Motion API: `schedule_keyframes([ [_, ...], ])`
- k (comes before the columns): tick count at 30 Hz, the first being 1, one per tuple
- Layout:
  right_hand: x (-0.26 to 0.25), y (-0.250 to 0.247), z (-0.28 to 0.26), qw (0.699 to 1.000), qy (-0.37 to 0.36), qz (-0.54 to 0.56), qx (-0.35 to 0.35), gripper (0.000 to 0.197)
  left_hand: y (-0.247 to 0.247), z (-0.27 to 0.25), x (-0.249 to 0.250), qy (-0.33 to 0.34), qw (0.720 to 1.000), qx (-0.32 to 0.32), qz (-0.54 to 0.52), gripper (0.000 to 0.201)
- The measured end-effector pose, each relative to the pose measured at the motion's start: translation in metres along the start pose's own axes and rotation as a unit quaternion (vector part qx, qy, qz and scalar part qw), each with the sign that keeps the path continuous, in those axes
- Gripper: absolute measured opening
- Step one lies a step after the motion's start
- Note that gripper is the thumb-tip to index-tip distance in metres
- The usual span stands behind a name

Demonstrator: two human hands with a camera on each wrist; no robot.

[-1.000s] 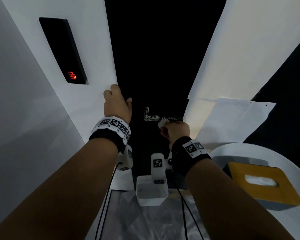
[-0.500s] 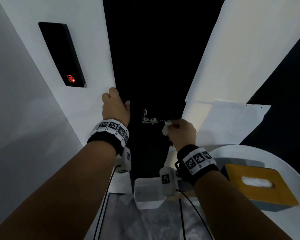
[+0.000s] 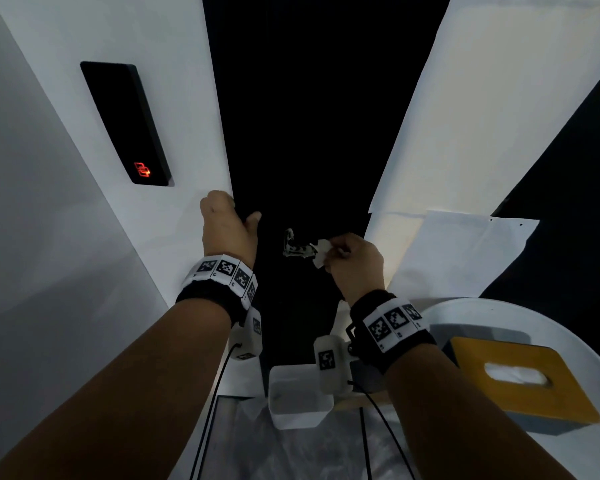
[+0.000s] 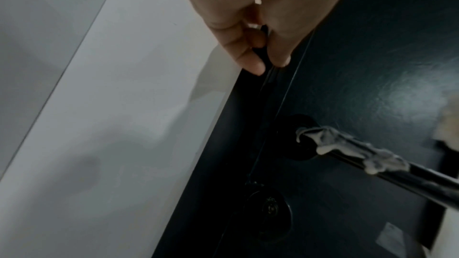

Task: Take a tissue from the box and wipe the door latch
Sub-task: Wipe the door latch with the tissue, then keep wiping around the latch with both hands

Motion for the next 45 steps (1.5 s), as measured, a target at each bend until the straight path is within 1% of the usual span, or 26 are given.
schedule_keyframes([
  [2, 0.000, -0.002, 0.002, 1.000, 0.009, 0.016, -0.013, 0.021, -0.001, 0.000, 0.002, 0.010, 1.000, 0.011, -0.019, 0.028],
  [5, -0.008, -0.005, 0.004, 1.000, -0.007, 0.013, -0.021, 0.019, 0.007, -0.002, 0.010, 0.057, 0.998, -0.026, -0.013, 0.011],
  [8, -0.016, -0.006, 0.003, 0.999, -0.031, 0.004, -0.025, 0.017, 0.004, -0.003, 0.014, 0.081, 0.995, -0.043, -0.034, 0.005],
  [10, -0.023, -0.005, 0.001, 0.998, -0.056, -0.003, -0.023, 0.016, 0.001, -0.006, 0.014, 0.088, 0.993, -0.058, -0.054, 0.006],
  [12, -0.028, -0.003, 0.000, 0.997, -0.072, -0.007, -0.019, 0.015, 0.004, -0.014, 0.014, 0.090, 0.988, -0.094, -0.081, 0.008],
  [15, -0.028, 0.003, -0.001, 0.997, -0.070, -0.006, -0.014, 0.014, 0.013, -0.027, 0.012, 0.085, 0.981, -0.145, -0.097, 0.010],
  [18, -0.029, 0.007, -0.002, 0.998, -0.067, 0.001, -0.011, 0.012, 0.020, -0.034, 0.016, 0.105, 0.979, -0.153, -0.090, 0.011],
  [21, -0.032, 0.011, -0.003, 0.998, -0.066, 0.010, -0.017, 0.010, 0.023, -0.038, 0.016, 0.100, 0.979, -0.162, -0.075, 0.012],
  [24, -0.033, 0.017, -0.004, 0.997, -0.061, 0.025, -0.032, 0.009, 0.023, -0.038, 0.014, 0.108, 0.979, -0.158, -0.074, 0.010],
  [26, -0.033, 0.015, -0.003, 0.997, -0.065, 0.036, -0.030, 0.010, 0.023, -0.037, 0.015, 0.119, 0.979, -0.152, -0.073, 0.010],
  [31, -0.012, -0.001, 0.015, 0.999, -0.014, 0.039, 0.004, 0.010, 0.024, -0.036, 0.012, 0.138, 0.976, -0.162, -0.051, 0.013],
  [33, -0.005, -0.008, 0.021, 0.997, 0.017, 0.067, 0.023, 0.008, 0.024, -0.036, 0.012, 0.151, 0.974, -0.164, -0.050, 0.012],
  [34, -0.001, -0.010, 0.025, 0.996, 0.030, 0.083, 0.030, 0.010, 0.024, -0.036, 0.011, 0.154, 0.973, -0.165, -0.047, 0.012],
  [36, 0.004, -0.013, 0.029, 0.993, 0.046, 0.101, 0.036, 0.014, 0.024, -0.036, 0.012, 0.156, 0.973, -0.163, -0.043, 0.012],
  [37, 0.002, -0.014, 0.029, 0.993, 0.045, 0.103, 0.035, 0.014, 0.024, -0.036, 0.012, 0.156, 0.974, -0.160, -0.043, 0.011],
  [39, -0.009, -0.014, 0.029, 0.996, 0.020, 0.083, 0.024, 0.010, 0.023, -0.037, 0.014, 0.153, 0.974, -0.162, -0.043, 0.011],
  [42, -0.026, -0.007, 0.029, 0.999, -0.042, 0.034, -0.005, 0.010, 0.027, -0.038, 0.011, 0.133, 0.972, -0.187, -0.052, 0.032],
  [45, -0.035, 0.003, 0.024, 0.997, -0.078, 0.008, -0.029, 0.012, 0.025, -0.038, 0.013, 0.104, 0.972, -0.193, -0.082, 0.037],
])
Point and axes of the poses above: each hand's wrist, its own z-axis towards the middle knuckle, its own y-axis out of the palm, x = y × z, the point moved 10 cm from there along z, towards the middle knuckle, and after that the axes turned 7 degrees about x, right-handed, at the moved point
